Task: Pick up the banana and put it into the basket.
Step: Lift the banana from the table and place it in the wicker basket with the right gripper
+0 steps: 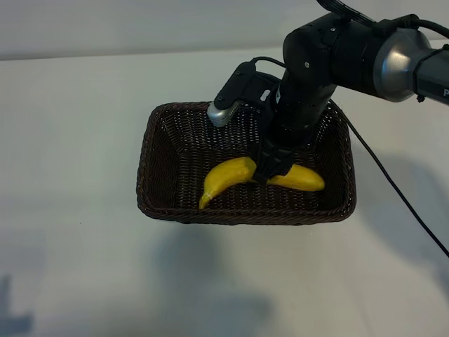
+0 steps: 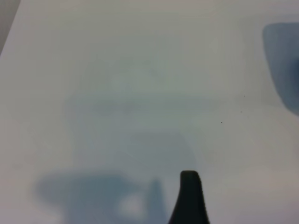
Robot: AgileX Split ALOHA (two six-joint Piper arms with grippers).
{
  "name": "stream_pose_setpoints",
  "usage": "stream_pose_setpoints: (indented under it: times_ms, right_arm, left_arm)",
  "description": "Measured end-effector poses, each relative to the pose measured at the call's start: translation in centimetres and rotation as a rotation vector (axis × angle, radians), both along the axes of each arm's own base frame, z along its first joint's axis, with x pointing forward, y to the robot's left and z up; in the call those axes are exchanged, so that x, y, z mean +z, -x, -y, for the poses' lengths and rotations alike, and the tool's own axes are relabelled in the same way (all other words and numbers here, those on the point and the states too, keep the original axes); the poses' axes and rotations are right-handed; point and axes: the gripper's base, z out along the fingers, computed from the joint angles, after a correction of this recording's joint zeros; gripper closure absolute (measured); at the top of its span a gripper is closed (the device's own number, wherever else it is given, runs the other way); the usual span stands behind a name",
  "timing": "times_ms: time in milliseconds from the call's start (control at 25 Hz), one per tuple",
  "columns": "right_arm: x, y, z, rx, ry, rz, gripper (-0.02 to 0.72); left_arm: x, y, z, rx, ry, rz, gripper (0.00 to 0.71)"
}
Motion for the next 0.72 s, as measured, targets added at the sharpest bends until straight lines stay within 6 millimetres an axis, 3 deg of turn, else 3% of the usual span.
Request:
stream_pose_setpoints:
  times_ms: [160, 480, 720]
  right_arm:
    - [1.2, -0.1, 0.2, -0.032, 0.04, -0.029, 0.122]
    - [6.8, -1.7, -0.4, -0.056, 0.005, 0.061, 0.128]
    - [7.4, -3.0, 1.3, -0.165, -0.005, 0.073, 0.128]
  left_arm:
    - [0.0, 0.0, 0.0, -0.002, -0.003, 0.0, 0.121]
    - [0.0, 0.0, 0.0, -0.002, -0.003, 0.0, 0.121]
    - [0.0, 0.0, 0.0, -0.002, -0.003, 0.0, 0.121]
